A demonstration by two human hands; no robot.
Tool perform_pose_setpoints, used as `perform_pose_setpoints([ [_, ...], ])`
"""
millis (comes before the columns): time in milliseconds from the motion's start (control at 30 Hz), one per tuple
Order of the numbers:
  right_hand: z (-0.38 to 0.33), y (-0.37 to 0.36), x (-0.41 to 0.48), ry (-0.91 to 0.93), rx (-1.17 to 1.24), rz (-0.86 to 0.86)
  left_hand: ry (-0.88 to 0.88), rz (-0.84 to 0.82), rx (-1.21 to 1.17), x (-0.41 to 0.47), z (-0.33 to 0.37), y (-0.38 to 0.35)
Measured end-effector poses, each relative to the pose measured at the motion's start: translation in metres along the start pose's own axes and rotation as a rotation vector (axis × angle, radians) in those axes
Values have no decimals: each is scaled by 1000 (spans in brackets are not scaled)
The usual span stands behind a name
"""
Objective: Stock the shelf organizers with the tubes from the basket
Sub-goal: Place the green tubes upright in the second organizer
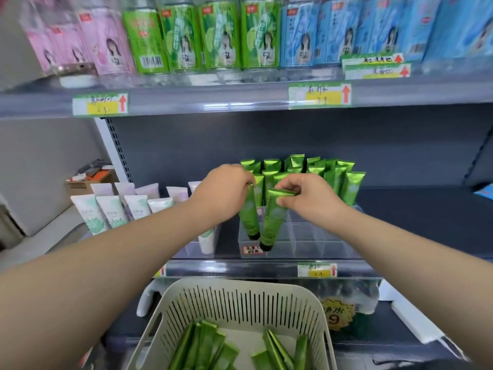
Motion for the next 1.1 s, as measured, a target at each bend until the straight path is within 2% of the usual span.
perform_pose_setpoints([
  [167,9,5,26,7,3,70,-8,26,43,22,-9,-3],
  [533,33,-8,76,19,35,133,-6,-36,98,71,-38,-43],
  [1100,63,-48,104,16,-7,50,-31,-122,93,93,-49,-88],
])
Point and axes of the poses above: each hand's wrist, its own x-axis towards the middle knuckle, its own y-axis out of the back of the hand, z = x × y, the point moved 6 cm from there along x, towards the middle knuckle, and after that the axes turned 11 degrees about -z, right-handed, at the moved point
